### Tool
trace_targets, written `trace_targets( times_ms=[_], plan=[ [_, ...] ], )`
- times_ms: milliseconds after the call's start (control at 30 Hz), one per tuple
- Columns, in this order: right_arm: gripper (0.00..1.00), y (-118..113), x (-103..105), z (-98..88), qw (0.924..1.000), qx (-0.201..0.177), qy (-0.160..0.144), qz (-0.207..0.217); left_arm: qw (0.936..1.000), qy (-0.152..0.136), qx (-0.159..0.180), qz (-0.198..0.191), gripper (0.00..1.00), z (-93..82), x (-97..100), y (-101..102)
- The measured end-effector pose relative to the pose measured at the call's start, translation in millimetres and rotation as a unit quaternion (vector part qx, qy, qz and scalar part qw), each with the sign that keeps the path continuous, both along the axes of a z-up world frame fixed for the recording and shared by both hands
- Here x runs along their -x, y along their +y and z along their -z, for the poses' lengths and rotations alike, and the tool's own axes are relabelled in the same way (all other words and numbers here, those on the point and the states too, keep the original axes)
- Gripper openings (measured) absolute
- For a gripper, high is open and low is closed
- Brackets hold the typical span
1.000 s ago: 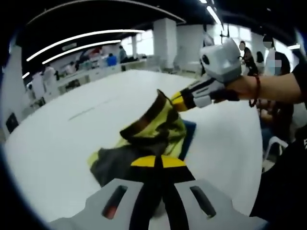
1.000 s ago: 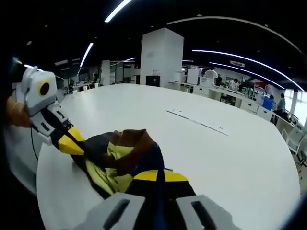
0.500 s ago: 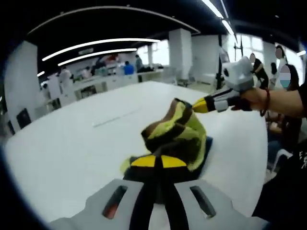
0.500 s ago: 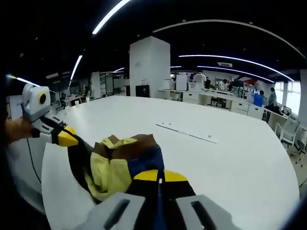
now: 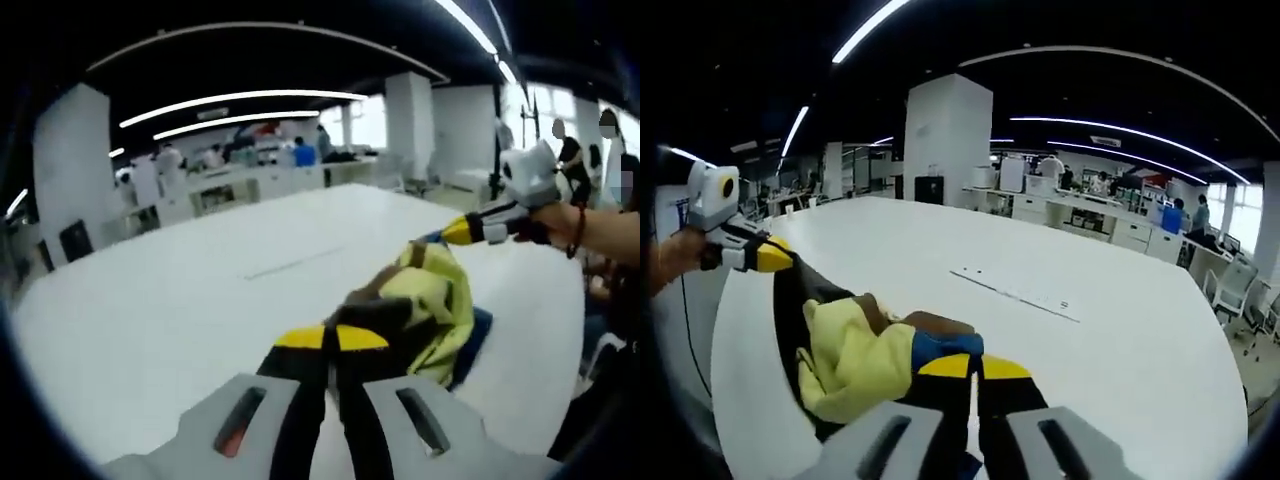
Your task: Fold the garment on the visible template until the final outline fits inside the template.
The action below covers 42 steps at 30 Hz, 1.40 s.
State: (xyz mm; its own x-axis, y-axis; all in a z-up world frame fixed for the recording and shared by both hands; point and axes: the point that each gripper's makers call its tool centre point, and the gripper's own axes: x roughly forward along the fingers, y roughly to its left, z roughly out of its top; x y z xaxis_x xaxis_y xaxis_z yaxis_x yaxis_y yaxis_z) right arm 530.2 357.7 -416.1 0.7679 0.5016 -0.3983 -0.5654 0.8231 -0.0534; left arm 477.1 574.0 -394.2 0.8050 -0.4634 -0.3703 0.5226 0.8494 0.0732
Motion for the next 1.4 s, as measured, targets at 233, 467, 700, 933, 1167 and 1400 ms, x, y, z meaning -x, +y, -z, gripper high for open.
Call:
trace_targets(
  times_ms=[233, 467, 700, 933, 1167, 1400],
  plan=[
    [0.0, -10.3, -27.7, -5.7, 0.9992, -0.02, 0.006, 0.035, 0.9998, -0.01, -0.006, -0.018, 0.0, -9.4, -26.8, 16.7],
    [0.0, -19.0, -53.7, -2.1, 0.9966, -0.036, 0.012, 0.073, 0.9988, -0.007, 0.007, -0.049, 0.0, -2.5, -56.1, 28.2],
    [0.0, -17.1, -75.6, 8.3, 0.9934, -0.055, 0.027, 0.098, 0.9974, 0.003, 0.021, -0.069, 0.0, 13.0, -83.5, 29.1],
    [0.0, -16.1, -95.5, 29.8, 0.9882, -0.075, 0.054, 0.123, 0.9963, 0.023, 0.025, -0.079, 0.0, 35.4, -102.5, 28.4],
    [0.0, -15.1, -101.9, 64.7, 0.984, -0.064, 0.091, 0.139, 0.9941, 0.053, 0.02, -0.093, 0.0, 62.5, -113.5, 30.9],
    [0.0, -16.6, -99.9, 88.3, 0.9815, -0.042, 0.118, 0.145, 0.9923, 0.081, -0.006, -0.093, 0.0, 86.0, -113.6, 31.8]
  ],
)
